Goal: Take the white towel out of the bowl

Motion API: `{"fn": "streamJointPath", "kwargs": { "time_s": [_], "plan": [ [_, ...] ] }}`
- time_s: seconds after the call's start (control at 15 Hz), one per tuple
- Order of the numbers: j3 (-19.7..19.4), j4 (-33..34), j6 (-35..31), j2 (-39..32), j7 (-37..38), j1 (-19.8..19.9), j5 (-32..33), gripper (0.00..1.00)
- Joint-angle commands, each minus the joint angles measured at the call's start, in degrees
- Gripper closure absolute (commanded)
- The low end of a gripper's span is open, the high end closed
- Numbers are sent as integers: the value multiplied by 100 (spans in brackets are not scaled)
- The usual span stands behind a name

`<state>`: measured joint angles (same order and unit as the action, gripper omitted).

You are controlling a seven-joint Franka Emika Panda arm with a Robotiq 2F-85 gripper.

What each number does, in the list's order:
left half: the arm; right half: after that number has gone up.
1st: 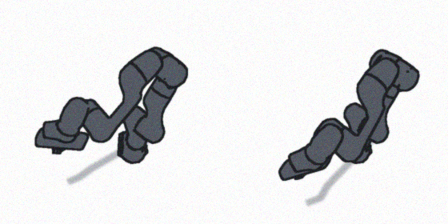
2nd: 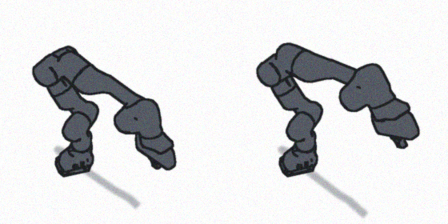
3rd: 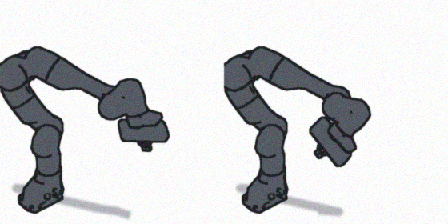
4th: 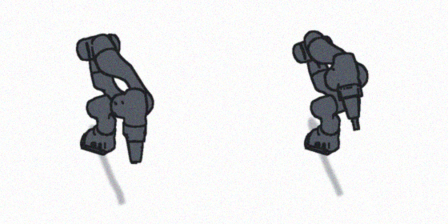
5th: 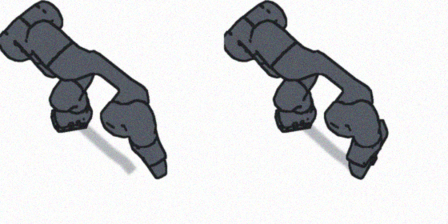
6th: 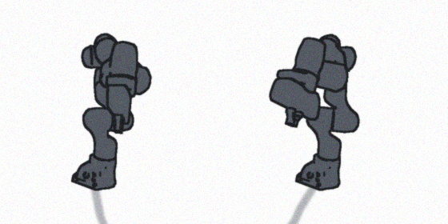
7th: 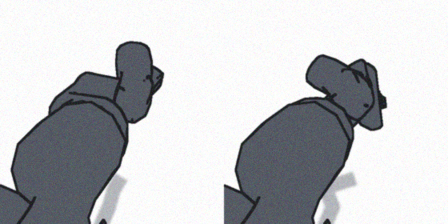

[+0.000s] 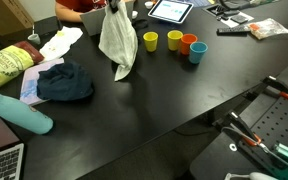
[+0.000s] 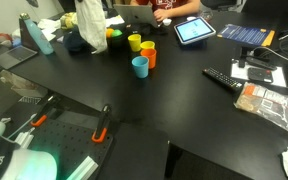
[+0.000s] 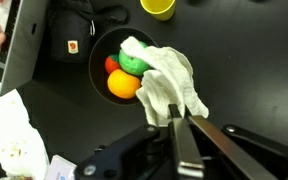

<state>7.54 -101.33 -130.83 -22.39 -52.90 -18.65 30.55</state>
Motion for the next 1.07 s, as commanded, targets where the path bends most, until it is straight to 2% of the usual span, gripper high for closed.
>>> {"fn": "streamJointPath", "kwargs": {
  "time_s": [0.0,0.07,0.13,0.33,0.47,0.53,0.6,0.73,1.0],
  "plan": [
    [167,-729,-46,619,-100,234,59,99],
    [156,-866,-75,671,-94,272,113,99],
    [191,-987,-136,671,-217,383,-48,94],
    [286,-1308,-235,599,-743,728,-560,100],
    [336,-1537,-384,529,-1163,958,-922,98],
    [339,-1630,-450,483,-1339,1052,-1075,92],
    [377,-1664,-447,405,-1596,1158,-1309,71],
    [422,-1700,-355,256,-2031,1316,-1681,67],
    [384,-1565,29,-20,-2388,1370,-1846,37]
  ]
}}
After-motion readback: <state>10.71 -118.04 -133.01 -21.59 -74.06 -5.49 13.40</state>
